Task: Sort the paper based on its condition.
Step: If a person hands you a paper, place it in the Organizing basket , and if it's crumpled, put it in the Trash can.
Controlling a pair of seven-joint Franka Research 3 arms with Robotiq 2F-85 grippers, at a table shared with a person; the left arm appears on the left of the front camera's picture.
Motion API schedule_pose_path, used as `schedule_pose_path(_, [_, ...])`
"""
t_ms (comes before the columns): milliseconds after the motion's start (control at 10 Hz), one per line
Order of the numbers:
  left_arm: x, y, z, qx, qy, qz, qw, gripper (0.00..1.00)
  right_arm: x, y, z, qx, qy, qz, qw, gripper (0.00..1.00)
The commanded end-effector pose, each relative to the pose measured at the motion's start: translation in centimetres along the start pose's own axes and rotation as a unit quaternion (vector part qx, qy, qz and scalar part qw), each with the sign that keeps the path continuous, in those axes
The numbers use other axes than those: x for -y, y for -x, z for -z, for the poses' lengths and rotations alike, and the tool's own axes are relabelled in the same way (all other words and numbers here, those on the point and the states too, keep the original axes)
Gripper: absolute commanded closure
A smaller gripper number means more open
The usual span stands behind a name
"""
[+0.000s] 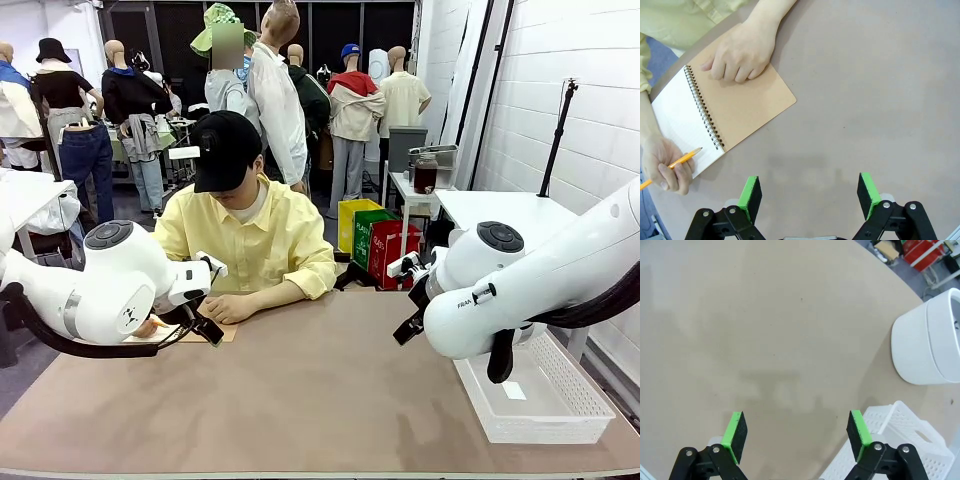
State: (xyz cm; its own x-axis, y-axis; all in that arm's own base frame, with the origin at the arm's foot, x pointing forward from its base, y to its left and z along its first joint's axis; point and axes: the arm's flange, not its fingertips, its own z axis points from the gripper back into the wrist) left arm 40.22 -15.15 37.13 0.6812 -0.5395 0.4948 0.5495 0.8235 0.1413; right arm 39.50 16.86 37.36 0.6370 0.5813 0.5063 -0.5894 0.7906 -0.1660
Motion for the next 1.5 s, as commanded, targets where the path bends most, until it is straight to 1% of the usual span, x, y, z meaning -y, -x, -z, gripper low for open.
schedule_pose_path(0, [-0.1, 0.0, 0.0, 0.0, 0.0, -0.001, 1.0, 0.0, 0.0, 0.0, 0.0, 0.0, 0.0, 0.001, 1.0, 0.0])
schedule_pose_path(200, [0.0, 0.0, 0.0, 0.0, 0.0, 0.0, 1.0, 0.0, 0.0, 0.0, 0.0, 0.0, 0.0, 0.0, 1.0, 0.0])
schedule_pose_path(400, [-0.9, -0.4, -2.1, -0.006, 0.002, 0.008, 1.0, 0.0, -0.6, -1.3, -1.1, 0.002, -0.018, 0.001, 1.0, 0.0])
schedule_pose_path(600, [-0.9, -2.2, -4.8, -0.023, -0.002, 0.004, 1.0, 0.0, 0.2, -3.1, -3.8, 0.003, -0.024, -0.014, 1.0, 0.0])
schedule_pose_path(800, [-2.1, -2.8, -7.5, -0.036, 0.006, 0.004, 0.999, 0.0, -0.4, -4.5, -6.1, 0.005, -0.035, -0.021, 0.999, 0.0])
schedule_pose_path(1000, [-2.1, -3.8, -9.6, -0.044, 0.008, -0.011, 0.999, 0.0, 0.7, -5.9, -8.7, 0.003, -0.044, -0.032, 0.999, 0.0])
schedule_pose_path(1100, [-2.3, -4.0, -11.2, -0.049, 0.012, -0.008, 0.999, 0.0, 0.4, -6.7, -10.0, 0.007, -0.045, -0.036, 0.998, 0.0])
schedule_pose_path(1400, [-1.9, -5.6, -15.1, -0.047, 0.017, 0.004, 0.999, 0.0, 0.8, -8.0, -13.4, 0.019, -0.045, -0.049, 0.998, 0.0])
